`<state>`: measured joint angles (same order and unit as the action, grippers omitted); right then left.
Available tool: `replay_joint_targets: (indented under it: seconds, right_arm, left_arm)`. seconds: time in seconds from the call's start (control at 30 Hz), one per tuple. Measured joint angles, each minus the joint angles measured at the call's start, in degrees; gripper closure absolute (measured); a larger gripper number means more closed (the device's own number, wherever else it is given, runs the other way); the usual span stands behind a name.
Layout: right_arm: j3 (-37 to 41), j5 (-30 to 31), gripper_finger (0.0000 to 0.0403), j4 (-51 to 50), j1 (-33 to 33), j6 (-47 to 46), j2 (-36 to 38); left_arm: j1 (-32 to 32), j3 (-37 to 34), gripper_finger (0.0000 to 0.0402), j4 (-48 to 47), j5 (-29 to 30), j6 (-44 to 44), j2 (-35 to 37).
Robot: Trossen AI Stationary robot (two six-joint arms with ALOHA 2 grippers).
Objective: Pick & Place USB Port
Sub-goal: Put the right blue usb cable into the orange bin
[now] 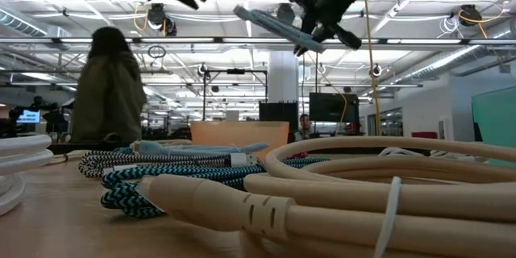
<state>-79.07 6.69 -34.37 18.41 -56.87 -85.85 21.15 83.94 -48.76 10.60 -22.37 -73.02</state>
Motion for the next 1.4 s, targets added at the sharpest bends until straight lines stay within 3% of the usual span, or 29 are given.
replay_joint_targets:
  seconds: [0.23,0.53,0.73,0.9,1.07,1.4]
  right_arm:
    - [-3.92,-3.84,0.0395,-0.08,0.72,0.58,-8.45]
    - [-23.86,-1.76,0.0395,-12.94,-0.14,8.24,-24.83]
    - [-30.75,-0.69,0.0395,-14.7,0.07,9.52,-32.12]
    - [-31.01,-0.26,0.0395,-14.44,1.04,8.81,-34.69]
    - [-31.01,3.99,0.0395,-16.52,1.55,9.14,-35.78]
    - [-31.01,3.88,0.0395,-16.2,2.16,8.09,-35.93]
  left_arm:
    - [-0.42,0.02,0.0296,-0.9,-0.09,0.02,-0.7]
    - [-1.53,0.03,0.0299,-2.86,-0.13,-0.37,-0.55]
    - [-3.28,0.02,0.0298,-5.88,-0.01,-0.93,-0.47]
    - [-5.65,0.01,0.0298,-6.35,1.19,-1.73,-0.47]
    - [-8.21,0.02,0.0298,-6.39,2.08,-1.73,-0.47]
    - [-10.96,0.03,0.0298,-6.77,4.77,-1.79,-0.45]
